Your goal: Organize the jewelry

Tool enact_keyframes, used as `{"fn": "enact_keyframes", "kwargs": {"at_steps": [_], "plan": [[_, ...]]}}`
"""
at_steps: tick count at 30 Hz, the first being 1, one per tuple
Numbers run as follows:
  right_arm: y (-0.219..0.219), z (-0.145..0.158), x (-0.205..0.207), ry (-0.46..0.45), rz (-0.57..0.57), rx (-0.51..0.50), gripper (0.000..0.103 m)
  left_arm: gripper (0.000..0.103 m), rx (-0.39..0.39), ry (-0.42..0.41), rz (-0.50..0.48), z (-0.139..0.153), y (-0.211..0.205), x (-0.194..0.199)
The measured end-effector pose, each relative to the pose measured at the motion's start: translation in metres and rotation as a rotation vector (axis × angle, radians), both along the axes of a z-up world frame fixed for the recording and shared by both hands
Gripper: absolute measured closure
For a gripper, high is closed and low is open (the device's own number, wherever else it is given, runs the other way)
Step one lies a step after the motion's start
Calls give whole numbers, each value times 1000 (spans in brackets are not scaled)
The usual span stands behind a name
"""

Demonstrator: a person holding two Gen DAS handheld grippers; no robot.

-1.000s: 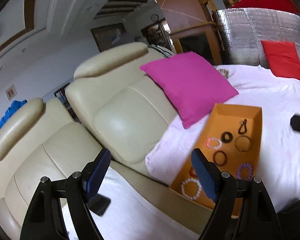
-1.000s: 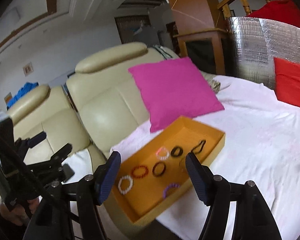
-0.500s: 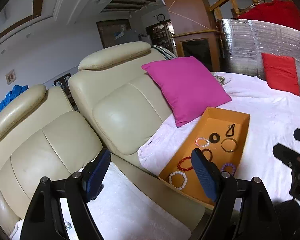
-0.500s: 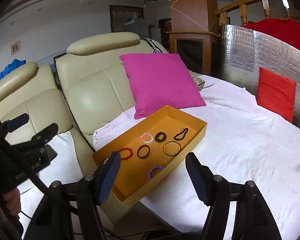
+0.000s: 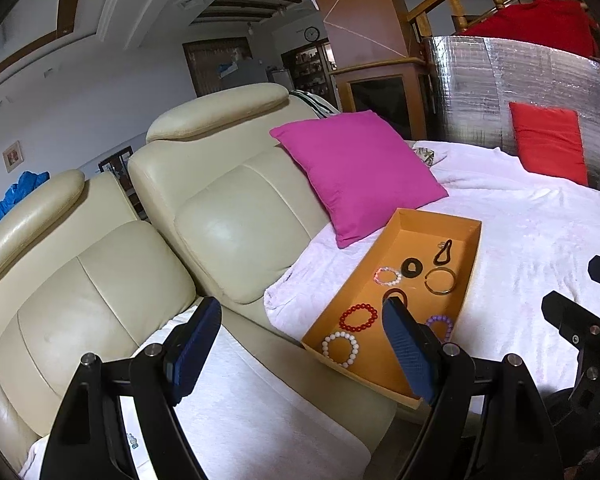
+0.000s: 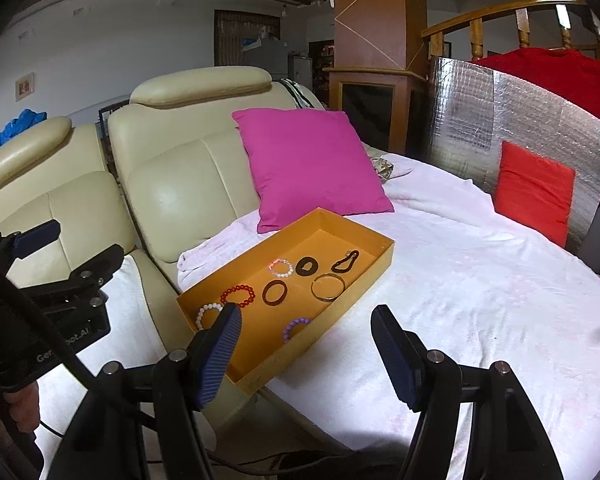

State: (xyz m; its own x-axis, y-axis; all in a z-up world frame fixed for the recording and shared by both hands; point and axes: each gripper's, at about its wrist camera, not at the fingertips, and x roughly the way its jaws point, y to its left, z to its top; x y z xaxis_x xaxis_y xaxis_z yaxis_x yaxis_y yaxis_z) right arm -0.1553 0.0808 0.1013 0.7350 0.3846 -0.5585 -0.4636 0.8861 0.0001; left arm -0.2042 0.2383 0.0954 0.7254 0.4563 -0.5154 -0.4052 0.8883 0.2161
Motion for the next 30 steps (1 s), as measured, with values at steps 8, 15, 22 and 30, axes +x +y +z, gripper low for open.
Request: {"fn": "enact_keyframes", "kwargs": {"at_steps": [8,15,22,30], "plan": [[-2,1,3,-4,-14,6,32,20,4,2,16,0,3,1],[-4,3,0,-8,-15,-3,32,20,-1,-1,16,1,4,1],[-8,5,2,2,-21,4,32,20,-9,-1,18,0,6,0],[-4,2,3,9,-12,-3,32,20,-13,5,16,-1,7,3]]}}
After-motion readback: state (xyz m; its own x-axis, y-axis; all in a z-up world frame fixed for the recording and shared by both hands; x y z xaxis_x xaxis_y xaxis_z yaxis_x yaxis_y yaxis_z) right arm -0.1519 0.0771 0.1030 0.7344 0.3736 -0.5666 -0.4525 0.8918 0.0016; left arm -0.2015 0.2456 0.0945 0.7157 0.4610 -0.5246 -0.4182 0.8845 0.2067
